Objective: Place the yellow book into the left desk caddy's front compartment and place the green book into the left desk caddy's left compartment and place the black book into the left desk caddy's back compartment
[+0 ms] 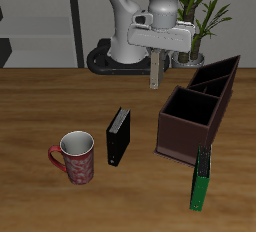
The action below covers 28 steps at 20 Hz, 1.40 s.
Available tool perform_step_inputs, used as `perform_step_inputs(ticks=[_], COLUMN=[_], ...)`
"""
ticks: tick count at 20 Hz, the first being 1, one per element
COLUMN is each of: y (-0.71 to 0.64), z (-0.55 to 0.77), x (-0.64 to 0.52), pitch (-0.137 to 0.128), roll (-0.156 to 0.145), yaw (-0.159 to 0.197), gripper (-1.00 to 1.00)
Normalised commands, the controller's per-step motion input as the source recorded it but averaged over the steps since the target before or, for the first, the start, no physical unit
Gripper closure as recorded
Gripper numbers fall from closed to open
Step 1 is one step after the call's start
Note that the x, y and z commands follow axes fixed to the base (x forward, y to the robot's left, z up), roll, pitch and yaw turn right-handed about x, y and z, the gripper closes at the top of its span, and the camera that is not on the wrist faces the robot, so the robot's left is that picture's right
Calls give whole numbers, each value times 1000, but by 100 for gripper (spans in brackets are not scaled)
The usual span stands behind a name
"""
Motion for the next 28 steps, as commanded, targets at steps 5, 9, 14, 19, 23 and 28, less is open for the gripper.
perform_step_inputs(ticks=[5,9,14,19,23,28], y=[315,186,225,147,244,126], z=[171,208,218,67,12,-26], x=[-13,73,128,29,167,47], pitch=[-11,-9,-11,-8,21,13], roll=[39,23,8,15,30,23], yaw=[-16,-25,-27,-14,-32,-30], gripper=[100,100,100,100,100,100])
